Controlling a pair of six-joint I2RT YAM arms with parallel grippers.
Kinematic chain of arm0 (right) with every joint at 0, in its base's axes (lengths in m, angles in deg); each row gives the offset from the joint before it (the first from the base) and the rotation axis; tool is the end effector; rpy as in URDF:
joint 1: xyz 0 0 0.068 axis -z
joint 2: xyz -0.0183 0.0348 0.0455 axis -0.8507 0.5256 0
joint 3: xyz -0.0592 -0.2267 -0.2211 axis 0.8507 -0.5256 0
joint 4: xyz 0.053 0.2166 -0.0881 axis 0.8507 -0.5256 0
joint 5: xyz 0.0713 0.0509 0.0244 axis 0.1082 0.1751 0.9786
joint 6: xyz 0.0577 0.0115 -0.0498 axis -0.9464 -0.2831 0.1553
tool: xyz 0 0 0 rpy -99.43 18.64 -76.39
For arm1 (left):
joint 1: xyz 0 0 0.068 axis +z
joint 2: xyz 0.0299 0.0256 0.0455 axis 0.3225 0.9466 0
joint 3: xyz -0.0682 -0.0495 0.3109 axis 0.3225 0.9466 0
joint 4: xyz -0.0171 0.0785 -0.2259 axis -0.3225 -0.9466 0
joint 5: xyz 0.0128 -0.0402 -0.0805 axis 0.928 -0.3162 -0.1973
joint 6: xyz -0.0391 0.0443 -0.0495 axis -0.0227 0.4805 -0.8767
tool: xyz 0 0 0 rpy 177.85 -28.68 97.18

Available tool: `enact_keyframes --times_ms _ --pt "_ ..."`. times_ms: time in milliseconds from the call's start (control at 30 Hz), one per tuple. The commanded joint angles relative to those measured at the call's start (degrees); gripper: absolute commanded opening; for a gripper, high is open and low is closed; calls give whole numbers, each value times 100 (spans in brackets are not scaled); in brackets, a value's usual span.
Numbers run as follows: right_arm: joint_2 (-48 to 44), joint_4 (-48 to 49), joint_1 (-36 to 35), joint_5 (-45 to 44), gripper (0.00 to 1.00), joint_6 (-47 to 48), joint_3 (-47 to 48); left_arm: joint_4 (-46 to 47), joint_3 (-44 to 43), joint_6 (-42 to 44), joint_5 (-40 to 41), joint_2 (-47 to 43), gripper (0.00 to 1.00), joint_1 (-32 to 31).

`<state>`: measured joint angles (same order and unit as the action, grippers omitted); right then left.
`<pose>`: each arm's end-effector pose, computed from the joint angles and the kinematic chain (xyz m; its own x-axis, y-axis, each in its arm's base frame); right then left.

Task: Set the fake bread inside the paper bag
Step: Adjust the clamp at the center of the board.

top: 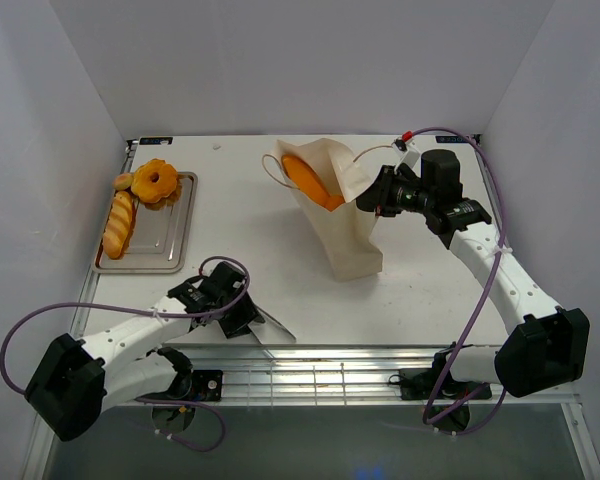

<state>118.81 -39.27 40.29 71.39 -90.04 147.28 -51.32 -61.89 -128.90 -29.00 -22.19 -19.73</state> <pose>0.2591 0.1190 0.3896 -0.6474 0.1983 -0.7359 -0.4688 0.6576 0.5897 0.0990 -0.0825 0.1885 -0.8684 -0.4844 -0.1061 -0.4231 0.8354 -0.3510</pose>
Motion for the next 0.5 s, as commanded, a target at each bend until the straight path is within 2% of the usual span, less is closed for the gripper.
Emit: enact_keyframes --times_ms 0,233,367,467 --pt "-69 -35 16 4 8 68 -70 1112 22 -239 118 117 59 -48" --pt "-61 -131 16 -22 8 147 -26 1737 -751 -133 531 1337 61 -30" --pt "-69 -157 16 -31 8 174 -44 2367 -1059 -212 418 2033 62 355" --pt "-61 -201 16 -40 8 200 -9 2458 -1497 16 339 2515 64 637"
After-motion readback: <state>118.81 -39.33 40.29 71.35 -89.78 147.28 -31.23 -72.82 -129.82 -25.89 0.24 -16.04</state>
